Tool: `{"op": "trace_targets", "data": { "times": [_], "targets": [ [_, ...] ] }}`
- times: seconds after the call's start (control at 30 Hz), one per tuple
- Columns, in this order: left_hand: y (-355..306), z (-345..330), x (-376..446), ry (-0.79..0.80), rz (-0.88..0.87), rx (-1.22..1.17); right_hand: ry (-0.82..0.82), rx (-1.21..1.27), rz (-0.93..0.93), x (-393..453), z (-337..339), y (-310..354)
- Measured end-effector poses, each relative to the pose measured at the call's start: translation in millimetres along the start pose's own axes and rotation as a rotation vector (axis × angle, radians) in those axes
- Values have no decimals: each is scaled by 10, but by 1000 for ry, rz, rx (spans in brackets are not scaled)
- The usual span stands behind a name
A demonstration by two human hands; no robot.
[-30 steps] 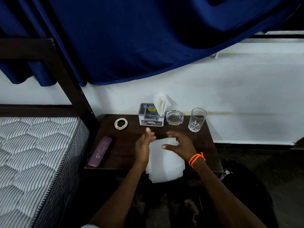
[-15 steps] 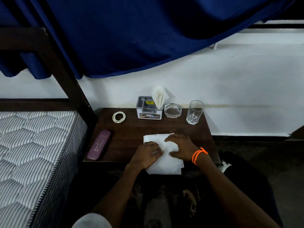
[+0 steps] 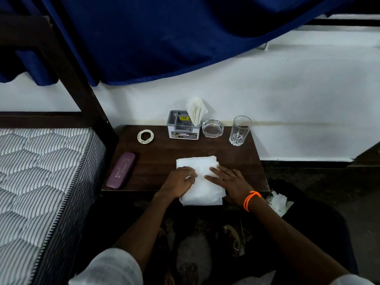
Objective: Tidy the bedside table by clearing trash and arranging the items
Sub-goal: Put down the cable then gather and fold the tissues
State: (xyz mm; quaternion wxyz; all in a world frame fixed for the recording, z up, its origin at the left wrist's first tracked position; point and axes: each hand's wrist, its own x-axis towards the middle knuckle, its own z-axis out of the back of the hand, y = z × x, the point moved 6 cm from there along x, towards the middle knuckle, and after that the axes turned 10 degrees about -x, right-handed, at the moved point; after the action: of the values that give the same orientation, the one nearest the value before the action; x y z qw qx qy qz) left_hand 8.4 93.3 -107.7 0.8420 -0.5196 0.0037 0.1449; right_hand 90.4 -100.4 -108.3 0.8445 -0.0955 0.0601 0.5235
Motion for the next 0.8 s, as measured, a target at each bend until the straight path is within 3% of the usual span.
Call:
{"op": "trace_targets", "data": {
  "times": [0.17, 0.33, 0.47, 0.63, 0.7, 0.8],
  "targets": [
    [24, -11, 45, 12, -31, 14, -133, 88, 59, 88, 63, 123],
    [11, 80, 38, -69, 58, -218, -356, 237, -54, 220, 108, 45],
    [-108, 258, 87, -246, 117, -585, -556, 546, -149, 225, 557, -16],
    [-275, 376, 144, -225, 114, -1068, -522, 998, -375, 316, 736, -199],
    [-376, 422, 123, -224, 53, -1031, -526, 1169, -423, 349, 741, -243],
    [-434, 464, 82, -308, 29, -780, -558, 1346, -429, 392, 821, -228]
  ]
}}
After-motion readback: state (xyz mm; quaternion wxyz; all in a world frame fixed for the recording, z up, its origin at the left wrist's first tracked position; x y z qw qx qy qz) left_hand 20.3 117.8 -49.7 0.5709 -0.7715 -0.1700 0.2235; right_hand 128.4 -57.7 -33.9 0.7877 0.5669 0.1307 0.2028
